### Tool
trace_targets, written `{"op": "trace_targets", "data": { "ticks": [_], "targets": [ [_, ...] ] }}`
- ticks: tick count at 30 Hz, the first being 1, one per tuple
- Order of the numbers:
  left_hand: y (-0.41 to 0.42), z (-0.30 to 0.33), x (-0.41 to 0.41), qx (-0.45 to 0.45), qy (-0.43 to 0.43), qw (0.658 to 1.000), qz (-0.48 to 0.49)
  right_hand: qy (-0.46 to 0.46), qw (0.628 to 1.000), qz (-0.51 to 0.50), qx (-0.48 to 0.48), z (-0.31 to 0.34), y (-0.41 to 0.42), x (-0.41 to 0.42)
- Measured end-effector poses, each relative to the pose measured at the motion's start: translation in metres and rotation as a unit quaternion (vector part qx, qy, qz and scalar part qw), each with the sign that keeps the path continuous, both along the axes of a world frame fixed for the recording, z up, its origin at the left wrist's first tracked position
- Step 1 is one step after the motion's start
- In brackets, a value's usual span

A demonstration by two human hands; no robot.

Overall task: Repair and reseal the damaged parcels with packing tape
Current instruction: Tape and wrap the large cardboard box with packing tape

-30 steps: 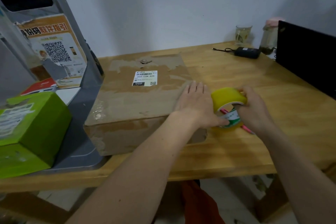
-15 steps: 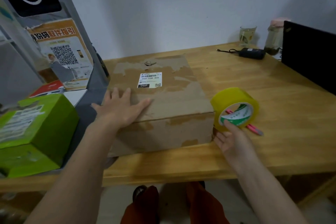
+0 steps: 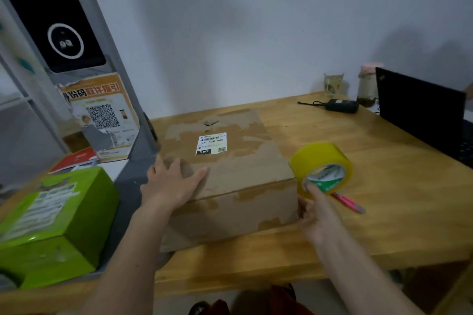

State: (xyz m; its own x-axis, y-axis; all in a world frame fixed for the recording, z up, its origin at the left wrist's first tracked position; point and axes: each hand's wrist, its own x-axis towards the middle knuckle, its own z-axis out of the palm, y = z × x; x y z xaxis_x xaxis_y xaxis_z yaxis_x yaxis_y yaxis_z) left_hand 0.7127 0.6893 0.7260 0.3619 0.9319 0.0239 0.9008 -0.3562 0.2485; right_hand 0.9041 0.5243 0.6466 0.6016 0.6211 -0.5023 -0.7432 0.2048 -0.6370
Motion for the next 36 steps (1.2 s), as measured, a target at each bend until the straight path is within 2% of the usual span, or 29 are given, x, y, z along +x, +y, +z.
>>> {"op": "trace_targets", "data": {
  "ticks": [4,6,9,11,14,16,17,20,22,24,25,30,34,36],
  "targets": [
    [0.010,0.003,-0.013,-0.020,-0.039,0.999,-0.006,-0.021,1.000,0.015,0.012,0.023,0.005,-0.003],
    [0.016,0.005,-0.019,-0.042,-0.065,0.997,-0.002,-0.060,0.998,0.010,0.006,0.039,0.009,-0.005],
    [0.017,0.006,-0.021,-0.076,-0.163,0.984,0.011,-0.166,0.986,-0.015,0.003,0.083,0.012,0.000],
    [0.004,0.001,-0.015,-0.095,-0.224,0.970,-0.001,-0.278,0.960,-0.045,0.004,0.128,0.012,0.006],
    [-0.040,-0.005,0.002,-0.186,-0.310,0.931,-0.050,-0.451,0.891,-0.051,-0.014,0.189,0.008,0.006],
    [-0.061,0.004,0.009,-0.246,-0.377,0.888,-0.097,-0.549,0.834,-0.036,-0.038,0.209,0.008,-0.003],
    [-0.067,0.015,0.012,-0.241,-0.423,0.863,-0.135,-0.591,0.804,-0.022,-0.059,0.213,0.010,-0.008],
    [-0.065,0.058,0.021,-0.055,-0.509,0.809,-0.290,-0.705,0.694,-0.003,-0.146,0.211,0.016,-0.027],
    [-0.059,0.073,0.026,0.032,-0.499,0.807,-0.315,-0.756,0.628,-0.025,-0.185,0.210,0.017,-0.037],
    [-0.055,0.071,0.026,0.079,-0.475,0.817,-0.317,-0.777,0.602,-0.040,-0.180,0.213,0.016,-0.039],
    [-0.052,0.069,0.025,0.093,-0.461,0.823,-0.320,-0.774,0.608,-0.043,-0.168,0.214,0.015,-0.036],
    [-0.051,0.073,0.018,0.154,-0.363,0.866,-0.308,-0.688,0.717,-0.094,-0.062,0.219,0.009,0.004],
    [-0.056,0.074,0.030,0.172,-0.344,0.867,-0.316,-0.590,0.793,-0.145,-0.050,0.210,0.008,0.019],
    [-0.056,0.072,0.033,0.186,-0.348,0.864,-0.312,-0.538,0.832,-0.129,-0.024,0.204,0.012,0.018]
  ]
}}
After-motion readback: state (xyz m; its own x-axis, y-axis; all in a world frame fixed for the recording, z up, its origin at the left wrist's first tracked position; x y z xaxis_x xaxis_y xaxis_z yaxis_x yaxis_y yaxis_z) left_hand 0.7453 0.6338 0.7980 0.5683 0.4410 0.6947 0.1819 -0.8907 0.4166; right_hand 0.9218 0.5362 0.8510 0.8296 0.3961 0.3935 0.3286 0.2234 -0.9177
